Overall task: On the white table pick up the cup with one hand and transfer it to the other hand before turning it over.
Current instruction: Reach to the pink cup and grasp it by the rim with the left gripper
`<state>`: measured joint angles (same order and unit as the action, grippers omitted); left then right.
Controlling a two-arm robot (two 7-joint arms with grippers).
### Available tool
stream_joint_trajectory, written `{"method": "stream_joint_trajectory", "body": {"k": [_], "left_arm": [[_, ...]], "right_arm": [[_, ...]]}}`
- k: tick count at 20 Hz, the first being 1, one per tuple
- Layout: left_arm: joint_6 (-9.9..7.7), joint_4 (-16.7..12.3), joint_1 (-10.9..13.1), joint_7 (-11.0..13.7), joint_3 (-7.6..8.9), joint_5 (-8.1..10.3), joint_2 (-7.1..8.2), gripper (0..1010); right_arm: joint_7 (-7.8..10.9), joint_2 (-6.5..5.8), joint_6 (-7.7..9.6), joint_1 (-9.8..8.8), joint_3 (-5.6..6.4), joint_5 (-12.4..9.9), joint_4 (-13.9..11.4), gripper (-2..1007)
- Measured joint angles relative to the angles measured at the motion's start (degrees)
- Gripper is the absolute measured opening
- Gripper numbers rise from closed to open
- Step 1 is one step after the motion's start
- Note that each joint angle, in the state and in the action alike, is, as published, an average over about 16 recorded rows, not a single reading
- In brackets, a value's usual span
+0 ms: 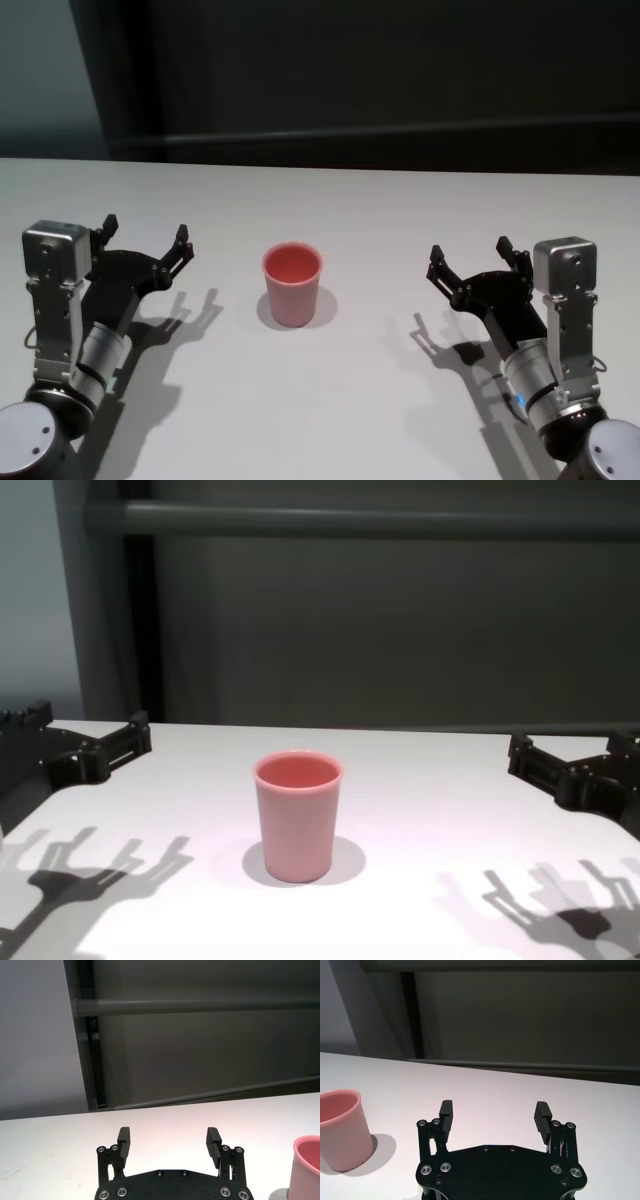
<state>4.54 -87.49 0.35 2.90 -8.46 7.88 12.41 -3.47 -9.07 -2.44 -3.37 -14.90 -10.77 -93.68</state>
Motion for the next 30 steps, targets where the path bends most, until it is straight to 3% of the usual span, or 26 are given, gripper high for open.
{"method": "stream_joint_trajectory", "body": {"k": [30], "left_arm": [[0.0,0.0,0.0,0.0,0.0,0.0,0.0,1001]], "right_arm": [[0.0,0.0,0.0,0.0,0.0,0.0,0.0,1000]]}}
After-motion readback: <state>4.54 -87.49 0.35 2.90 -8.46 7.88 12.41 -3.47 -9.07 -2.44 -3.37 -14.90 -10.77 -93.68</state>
